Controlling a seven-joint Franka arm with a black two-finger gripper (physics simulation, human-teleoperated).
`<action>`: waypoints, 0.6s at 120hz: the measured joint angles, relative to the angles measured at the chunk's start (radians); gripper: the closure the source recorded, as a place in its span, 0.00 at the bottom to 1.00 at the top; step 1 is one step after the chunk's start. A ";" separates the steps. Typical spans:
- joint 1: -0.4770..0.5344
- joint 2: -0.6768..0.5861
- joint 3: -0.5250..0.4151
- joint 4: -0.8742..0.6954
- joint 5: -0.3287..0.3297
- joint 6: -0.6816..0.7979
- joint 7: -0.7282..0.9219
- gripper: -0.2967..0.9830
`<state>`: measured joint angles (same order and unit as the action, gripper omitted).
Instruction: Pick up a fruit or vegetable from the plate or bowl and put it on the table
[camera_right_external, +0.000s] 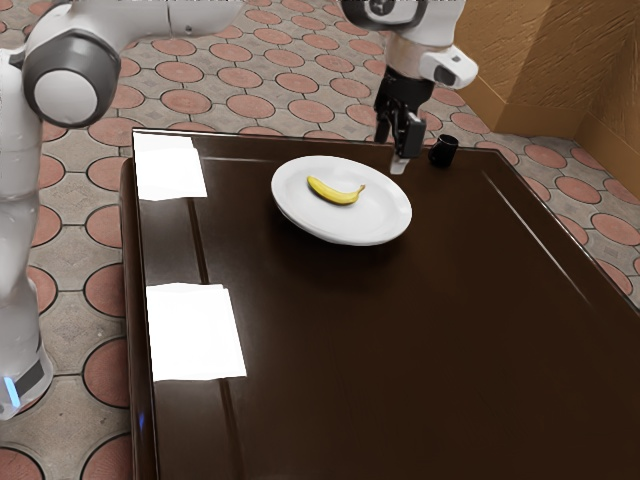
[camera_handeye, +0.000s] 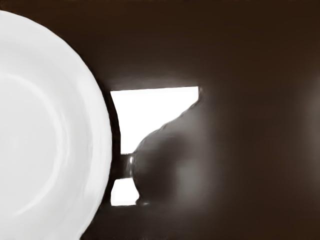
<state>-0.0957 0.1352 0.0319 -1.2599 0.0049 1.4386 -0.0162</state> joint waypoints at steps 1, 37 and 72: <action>0.002 0.001 0.000 0.000 0.001 0.000 0.000 0.23; 0.024 -0.001 0.018 0.005 0.058 -0.021 0.066 0.23; 0.167 -0.128 0.084 -0.234 0.078 0.021 0.343 0.23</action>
<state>0.0715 0.0073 0.1155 -1.4939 0.0828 1.4594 0.3268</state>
